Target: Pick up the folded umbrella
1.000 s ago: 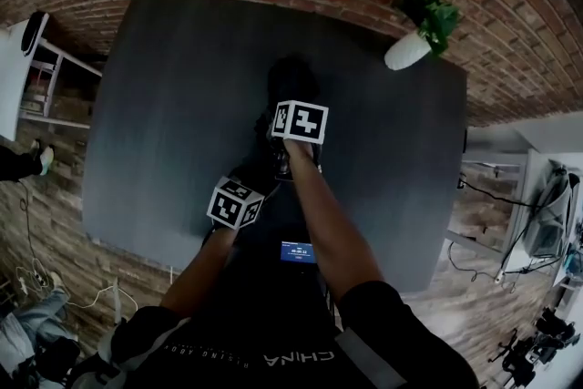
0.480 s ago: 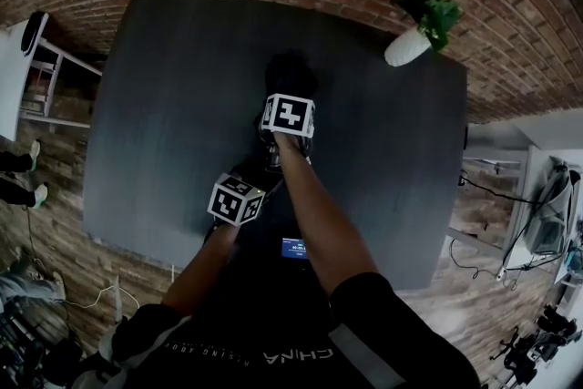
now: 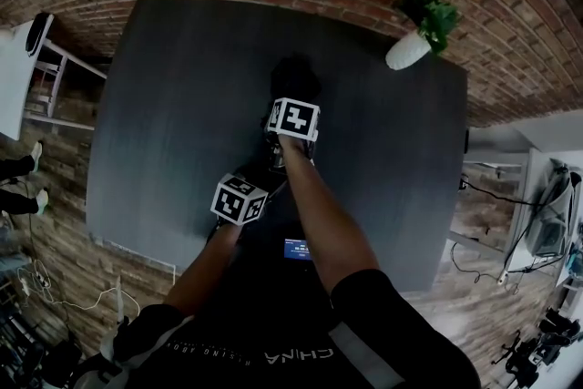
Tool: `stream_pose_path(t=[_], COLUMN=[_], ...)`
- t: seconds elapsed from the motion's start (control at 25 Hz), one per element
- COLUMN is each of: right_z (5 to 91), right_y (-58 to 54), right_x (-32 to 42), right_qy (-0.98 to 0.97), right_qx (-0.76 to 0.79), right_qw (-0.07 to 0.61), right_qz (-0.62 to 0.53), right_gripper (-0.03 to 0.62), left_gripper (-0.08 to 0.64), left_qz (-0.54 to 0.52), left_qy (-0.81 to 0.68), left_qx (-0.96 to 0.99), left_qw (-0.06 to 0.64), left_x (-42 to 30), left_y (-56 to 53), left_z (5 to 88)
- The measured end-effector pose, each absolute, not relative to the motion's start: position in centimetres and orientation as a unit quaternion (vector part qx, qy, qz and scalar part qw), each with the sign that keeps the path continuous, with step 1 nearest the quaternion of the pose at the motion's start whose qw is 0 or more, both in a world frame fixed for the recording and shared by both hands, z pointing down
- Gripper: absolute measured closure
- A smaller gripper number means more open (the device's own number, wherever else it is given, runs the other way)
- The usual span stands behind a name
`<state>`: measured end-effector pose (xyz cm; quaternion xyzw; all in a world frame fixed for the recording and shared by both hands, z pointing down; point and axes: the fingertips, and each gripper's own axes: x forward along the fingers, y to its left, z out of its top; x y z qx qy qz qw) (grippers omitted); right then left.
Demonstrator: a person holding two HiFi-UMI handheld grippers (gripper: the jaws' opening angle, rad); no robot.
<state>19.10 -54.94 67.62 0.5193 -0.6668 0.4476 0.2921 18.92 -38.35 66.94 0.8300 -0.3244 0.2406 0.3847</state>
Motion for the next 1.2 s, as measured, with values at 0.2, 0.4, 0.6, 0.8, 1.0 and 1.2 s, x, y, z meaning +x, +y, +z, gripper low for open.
stream_pose_path(t=[0.2,0.4,0.6,0.8,1.0,1.2], right_z=[67.4,66.7,64.7,60.9,55.7,50.6], right_y=[-54.5,-53.6,-53.2,-53.0,-52.8,-51.7], right_x=[19.5,20.2,20.8,20.6,20.4,20.2], right_qy=[-0.676,-0.682,-0.702,-0.74,-0.784,-0.818], right_qx=[0.506,0.499,0.488,0.461,0.429,0.405], right_qw=[0.263,0.219,0.168,0.114,0.064,0.015], right_qz=[0.467,0.488,0.49,0.475,0.445,0.408], right_gripper=[0.313,0.313,0.313,0.313,0.313,0.313], left_gripper=[0.362,0.362,0.362,0.362,0.362,0.362], left_qz=[0.245,0.23,0.196,0.168,0.146,0.124], left_qy=[-0.308,-0.291,-0.28,-0.278,-0.271,-0.263], left_qx=[0.835,0.841,0.851,0.859,0.876,0.891], left_qw=[0.384,0.394,0.4,0.395,0.371,0.348], left_x=[19.1,19.1,19.7,19.8,20.4,20.3], left_y=[-37.9,-37.3,-36.8,-36.6,-36.7,-36.0], left_z=[66.9,66.6,65.5,63.7,60.7,58.0])
